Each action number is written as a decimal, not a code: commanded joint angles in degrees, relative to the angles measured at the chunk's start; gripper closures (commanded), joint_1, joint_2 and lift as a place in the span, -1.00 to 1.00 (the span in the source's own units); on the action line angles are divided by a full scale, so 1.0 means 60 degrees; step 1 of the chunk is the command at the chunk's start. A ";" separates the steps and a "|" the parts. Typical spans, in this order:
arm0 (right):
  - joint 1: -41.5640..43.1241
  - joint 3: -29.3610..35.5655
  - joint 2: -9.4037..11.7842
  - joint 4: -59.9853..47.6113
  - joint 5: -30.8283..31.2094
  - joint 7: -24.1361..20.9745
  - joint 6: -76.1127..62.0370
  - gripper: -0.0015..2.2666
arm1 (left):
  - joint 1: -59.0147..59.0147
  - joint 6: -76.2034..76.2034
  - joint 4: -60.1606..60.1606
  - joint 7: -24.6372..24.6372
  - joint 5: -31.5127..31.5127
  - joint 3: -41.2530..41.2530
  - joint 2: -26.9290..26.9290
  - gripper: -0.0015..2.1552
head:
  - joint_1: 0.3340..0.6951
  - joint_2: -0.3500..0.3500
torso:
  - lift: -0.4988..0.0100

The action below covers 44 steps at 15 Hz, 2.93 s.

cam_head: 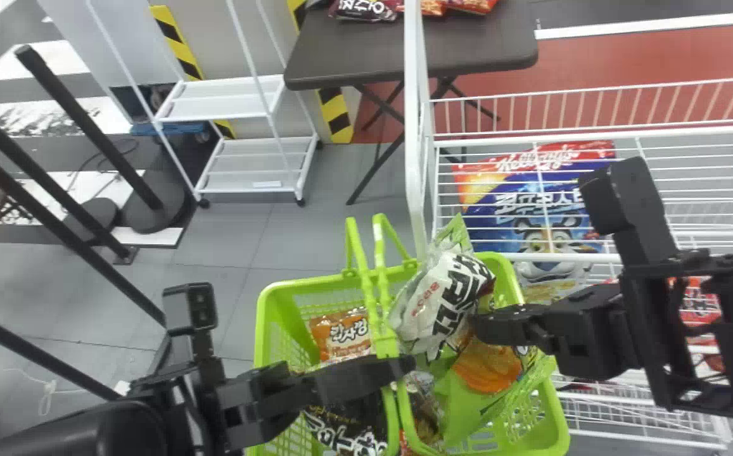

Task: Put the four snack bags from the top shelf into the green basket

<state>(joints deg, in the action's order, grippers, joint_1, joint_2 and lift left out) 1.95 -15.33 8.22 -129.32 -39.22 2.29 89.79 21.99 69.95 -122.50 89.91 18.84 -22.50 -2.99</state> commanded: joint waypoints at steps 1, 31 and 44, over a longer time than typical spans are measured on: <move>0.0363 -0.0550 -0.0243 0.0753 0.0091 -0.0104 0.0049 0.99 | 0.0012 0.0054 -0.0092 0.0109 0.0009 0.0206 0.0000 0.99 | 1.00 0.85 | 0.95; 0.3132 0.5031 0.0519 0.8326 0.6713 0.0833 -0.9170 -0.95 | 0.0891 -0.0063 -0.0209 0.0109 0.0551 -0.0805 -0.0088 0.99 | 1.00 -0.81 | 0.95; 0.3864 0.5324 0.0314 0.9821 0.7313 0.0892 -1.0166 0.98 | 0.1096 -0.0444 -0.0136 0.0109 0.0566 -0.0790 0.0029 0.99 | 1.00 -0.95 | 0.95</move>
<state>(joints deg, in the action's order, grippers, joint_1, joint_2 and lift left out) 27.82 15.56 10.37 -65.64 7.07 7.74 29.00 28.63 67.29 -123.25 89.91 22.24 -27.29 -2.85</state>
